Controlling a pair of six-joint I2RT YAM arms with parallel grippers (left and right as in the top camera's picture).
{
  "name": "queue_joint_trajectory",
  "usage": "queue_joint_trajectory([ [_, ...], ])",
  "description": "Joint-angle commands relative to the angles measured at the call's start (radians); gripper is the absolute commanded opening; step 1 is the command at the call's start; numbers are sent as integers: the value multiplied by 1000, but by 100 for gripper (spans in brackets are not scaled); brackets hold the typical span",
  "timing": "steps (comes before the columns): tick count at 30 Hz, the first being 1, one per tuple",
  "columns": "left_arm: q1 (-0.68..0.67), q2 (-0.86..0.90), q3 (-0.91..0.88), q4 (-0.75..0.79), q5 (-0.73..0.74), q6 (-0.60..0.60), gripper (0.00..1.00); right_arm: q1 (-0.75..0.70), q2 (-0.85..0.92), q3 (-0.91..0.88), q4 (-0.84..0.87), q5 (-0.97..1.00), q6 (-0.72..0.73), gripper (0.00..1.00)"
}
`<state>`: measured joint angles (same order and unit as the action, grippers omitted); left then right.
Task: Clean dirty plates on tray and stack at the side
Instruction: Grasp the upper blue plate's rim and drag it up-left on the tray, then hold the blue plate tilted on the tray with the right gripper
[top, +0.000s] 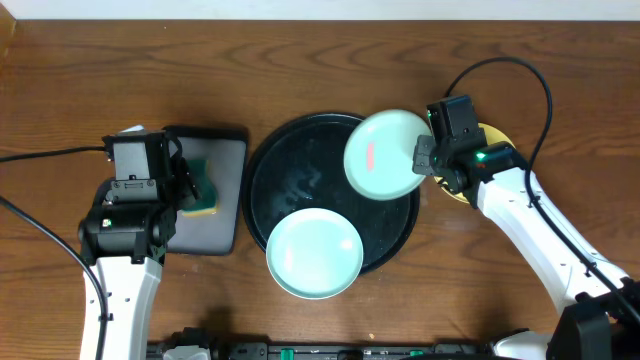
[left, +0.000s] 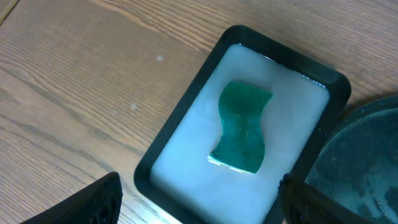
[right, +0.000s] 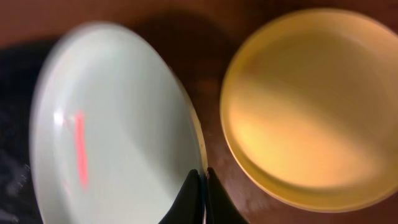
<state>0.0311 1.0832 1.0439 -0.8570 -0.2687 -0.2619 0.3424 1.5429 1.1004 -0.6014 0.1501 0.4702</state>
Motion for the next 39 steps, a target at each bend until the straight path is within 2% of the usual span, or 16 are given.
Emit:
queue_joint_trajectory([
  [1, 3, 2, 21, -3, -13, -1, 81, -3, 25, -8, 37, -38, 15, 1],
  [16, 3, 2, 21, -3, -13, -1, 81, 85, 230, -32, 198, -110, 3, 1],
  [19, 3, 2, 21, -3, -13, -1, 81, 81, 231, -32, 206, -110, -56, 2],
  [21, 3, 2, 21, -3, -13, -1, 81, 81, 231, -32, 210, -110, -98, 8],
  [23, 3, 2, 21, -3, -13, -1, 81, 81, 231, -32, 209, -110, -137, 24],
  [27, 3, 2, 21, -3, -13, -1, 81, 74, 231, -31, 237, -109, -235, 40],
  [28, 3, 2, 21, -3, -13, -1, 81, 72, 231, -31, 249, -110, -244, 47],
  [32, 3, 2, 21, -3, -13, -1, 81, 70, 231, -31, 269, -106, -244, 54],
  [39, 3, 2, 21, -3, -13, -1, 81, 69, 231, -31, 241, -99, -244, 58],
])
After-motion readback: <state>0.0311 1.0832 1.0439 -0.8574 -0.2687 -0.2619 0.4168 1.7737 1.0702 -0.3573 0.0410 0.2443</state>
